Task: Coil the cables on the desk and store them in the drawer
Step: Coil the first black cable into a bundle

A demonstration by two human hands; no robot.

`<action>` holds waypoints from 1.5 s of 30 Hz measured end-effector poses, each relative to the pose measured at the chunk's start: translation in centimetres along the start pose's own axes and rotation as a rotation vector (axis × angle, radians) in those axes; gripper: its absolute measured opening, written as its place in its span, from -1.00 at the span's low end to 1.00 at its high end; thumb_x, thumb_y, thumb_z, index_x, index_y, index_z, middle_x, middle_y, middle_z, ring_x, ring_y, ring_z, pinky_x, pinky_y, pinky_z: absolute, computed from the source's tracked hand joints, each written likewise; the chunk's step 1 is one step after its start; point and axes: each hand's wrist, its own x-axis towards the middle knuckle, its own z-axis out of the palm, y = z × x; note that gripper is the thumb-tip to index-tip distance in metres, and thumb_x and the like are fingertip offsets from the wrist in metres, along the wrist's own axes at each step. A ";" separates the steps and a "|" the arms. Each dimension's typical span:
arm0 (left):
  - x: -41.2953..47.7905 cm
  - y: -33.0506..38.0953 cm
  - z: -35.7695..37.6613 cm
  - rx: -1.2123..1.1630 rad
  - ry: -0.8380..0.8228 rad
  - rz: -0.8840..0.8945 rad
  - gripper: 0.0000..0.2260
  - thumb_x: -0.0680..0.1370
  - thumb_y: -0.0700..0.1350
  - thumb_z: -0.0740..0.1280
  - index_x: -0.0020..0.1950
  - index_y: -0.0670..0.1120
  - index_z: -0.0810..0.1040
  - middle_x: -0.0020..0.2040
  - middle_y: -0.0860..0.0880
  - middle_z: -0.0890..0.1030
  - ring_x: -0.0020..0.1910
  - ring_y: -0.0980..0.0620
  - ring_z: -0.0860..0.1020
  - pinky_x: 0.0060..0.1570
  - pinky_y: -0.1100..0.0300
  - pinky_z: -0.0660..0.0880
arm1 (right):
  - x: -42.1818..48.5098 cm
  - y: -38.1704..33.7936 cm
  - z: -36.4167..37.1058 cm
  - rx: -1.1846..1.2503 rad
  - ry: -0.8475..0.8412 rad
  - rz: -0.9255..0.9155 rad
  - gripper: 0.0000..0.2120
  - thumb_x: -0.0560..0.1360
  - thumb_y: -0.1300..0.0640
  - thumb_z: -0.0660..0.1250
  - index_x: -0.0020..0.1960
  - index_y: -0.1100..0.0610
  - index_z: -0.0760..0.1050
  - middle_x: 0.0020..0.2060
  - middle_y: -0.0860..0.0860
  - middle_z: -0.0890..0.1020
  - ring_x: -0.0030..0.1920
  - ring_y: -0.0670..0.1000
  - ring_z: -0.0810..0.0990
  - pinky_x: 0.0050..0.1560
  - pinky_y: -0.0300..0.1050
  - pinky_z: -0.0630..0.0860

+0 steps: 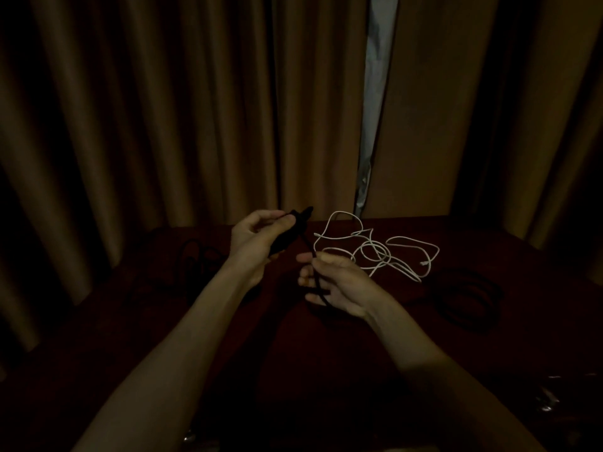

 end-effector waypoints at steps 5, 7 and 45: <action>0.3 0.1 -0.8 0.020 0.086 0.043 -0.77 0.44 -0.05 0.59 0.05 -0.06 0.68 -0.09 0.09 0.69 -0.10 0.12 0.67 -0.27 0.24 0.55 | -0.3 -2.5 0.3 -0.238 0.015 -0.067 -0.72 0.66 0.22 0.25 0.35 0.12 0.53 0.14 -0.04 0.71 0.18 -0.11 0.67 0.22 -0.04 0.47; 0.6 0.0 -1.1 0.097 0.063 0.119 -0.77 0.43 -0.07 0.59 0.03 -0.06 0.69 -0.04 0.07 0.70 -0.06 0.16 0.67 -0.20 0.27 0.57 | -0.2 -3.5 1.0 -0.461 0.039 -0.184 -0.78 0.65 0.18 0.31 0.27 0.13 0.58 -0.01 -0.08 0.74 0.04 -0.18 0.69 0.10 -0.20 0.54; -0.7 -1.1 -1.0 0.835 -0.151 0.938 -0.60 0.57 0.03 0.38 0.39 -0.04 0.52 0.10 -0.01 0.63 0.01 0.05 0.63 -0.09 0.03 0.61 | 0.8 -4.4 4.0 -0.306 0.324 -0.320 -0.56 0.58 -0.21 0.33 -0.07 0.19 0.59 -0.47 -0.06 0.48 -0.52 -0.14 0.40 -0.46 -0.20 0.34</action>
